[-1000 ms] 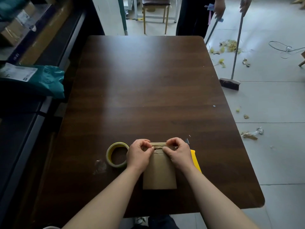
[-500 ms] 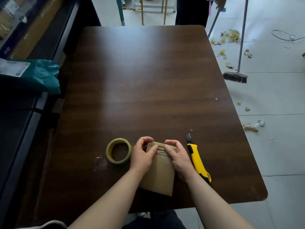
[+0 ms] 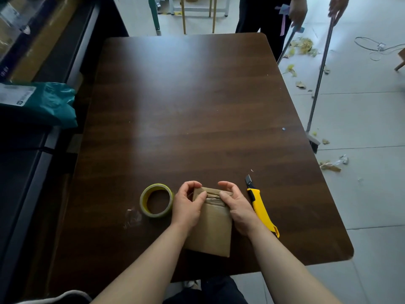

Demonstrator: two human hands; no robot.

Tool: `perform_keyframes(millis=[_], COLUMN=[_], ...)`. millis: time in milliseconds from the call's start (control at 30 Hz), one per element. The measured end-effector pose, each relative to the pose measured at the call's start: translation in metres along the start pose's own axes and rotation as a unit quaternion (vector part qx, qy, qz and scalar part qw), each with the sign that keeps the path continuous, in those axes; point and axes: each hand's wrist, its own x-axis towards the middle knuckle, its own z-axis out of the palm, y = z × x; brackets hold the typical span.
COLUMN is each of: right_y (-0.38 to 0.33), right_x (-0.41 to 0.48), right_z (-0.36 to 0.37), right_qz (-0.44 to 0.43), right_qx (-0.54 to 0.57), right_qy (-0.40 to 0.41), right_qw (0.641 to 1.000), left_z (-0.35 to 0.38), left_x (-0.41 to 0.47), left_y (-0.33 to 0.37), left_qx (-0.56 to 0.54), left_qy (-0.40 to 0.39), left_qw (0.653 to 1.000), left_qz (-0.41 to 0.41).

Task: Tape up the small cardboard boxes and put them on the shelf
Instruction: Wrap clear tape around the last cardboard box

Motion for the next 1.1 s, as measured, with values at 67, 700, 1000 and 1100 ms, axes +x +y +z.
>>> perform_keyframes(millis=[67,700,1000,1100], right_y=[-0.001,-0.001,-0.039,-0.042], right_x=[-0.002,-0.007,-0.021,-0.023], right_z=[-0.002,-0.01,0.01,0.023], right_qz=[0.009,0.011,-0.093,-0.109], right_qx=[0.005,-0.103,-0.175,-0.227], right_qy=[-0.008,-0.031,0.076,0.075], right_qw=[1.0,0.994,0.977,0.965], left_z=[-0.001,-0.011,-0.086,-0.103], left_x=[-0.003,-0.01,-0.001,-0.003], left_y=[0.003,0.002,0.005,-0.003], left_qx=[-0.01,0.013,0.482,0.626], left_qy=[-0.005,-0.049,0.011,-0.071], left_qw=[1.0,0.999,0.869,0.774], left_qz=[-0.005,0.018,0.111,0.061])
